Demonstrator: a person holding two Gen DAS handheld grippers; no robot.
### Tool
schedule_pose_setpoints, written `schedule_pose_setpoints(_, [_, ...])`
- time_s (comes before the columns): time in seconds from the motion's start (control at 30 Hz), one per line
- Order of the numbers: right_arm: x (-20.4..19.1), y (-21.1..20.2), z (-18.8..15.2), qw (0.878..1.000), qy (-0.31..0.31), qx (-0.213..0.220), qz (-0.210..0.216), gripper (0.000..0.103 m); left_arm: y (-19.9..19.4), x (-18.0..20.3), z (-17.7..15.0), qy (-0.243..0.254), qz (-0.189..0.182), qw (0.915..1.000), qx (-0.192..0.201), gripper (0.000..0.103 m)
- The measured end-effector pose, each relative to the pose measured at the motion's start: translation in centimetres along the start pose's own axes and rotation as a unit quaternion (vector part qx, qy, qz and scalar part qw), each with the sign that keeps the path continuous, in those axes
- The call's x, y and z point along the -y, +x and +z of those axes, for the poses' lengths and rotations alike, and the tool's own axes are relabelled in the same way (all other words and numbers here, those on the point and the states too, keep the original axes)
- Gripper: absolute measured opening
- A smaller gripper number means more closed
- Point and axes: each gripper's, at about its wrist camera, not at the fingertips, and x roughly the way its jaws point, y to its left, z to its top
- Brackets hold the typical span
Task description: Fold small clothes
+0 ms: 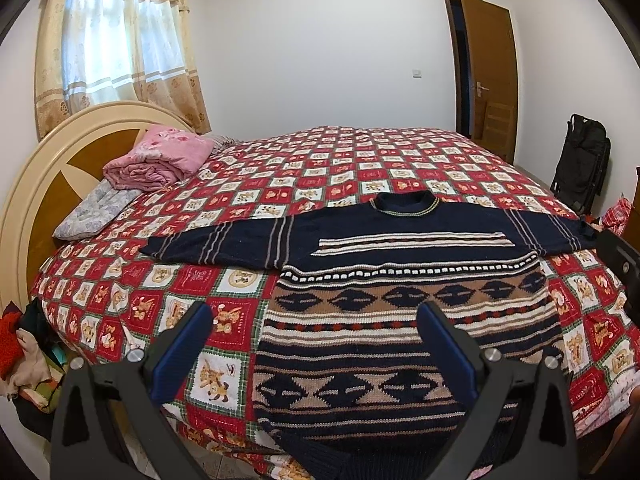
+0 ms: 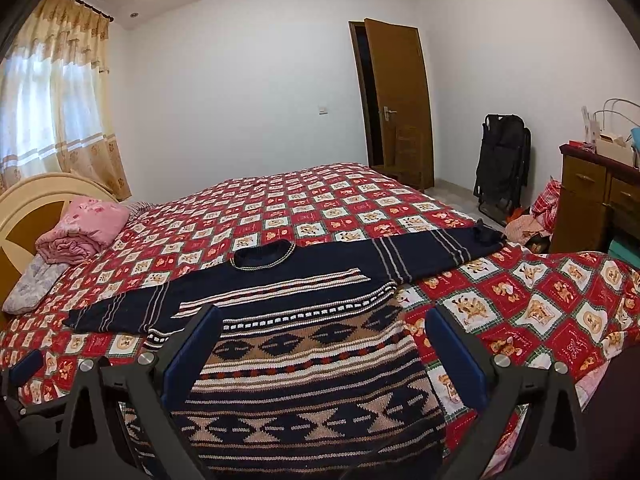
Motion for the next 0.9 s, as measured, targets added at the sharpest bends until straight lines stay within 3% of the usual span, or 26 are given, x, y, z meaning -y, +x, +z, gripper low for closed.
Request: schedule_pose_setpoints(0.9, [0.02, 0.17, -0.56, 1.0, -0.003, -0.005, -0.004, 0.102, 0.05, 0.5, -0.11, 0.001, -0.001, 1.0, -0.004, 0.103])
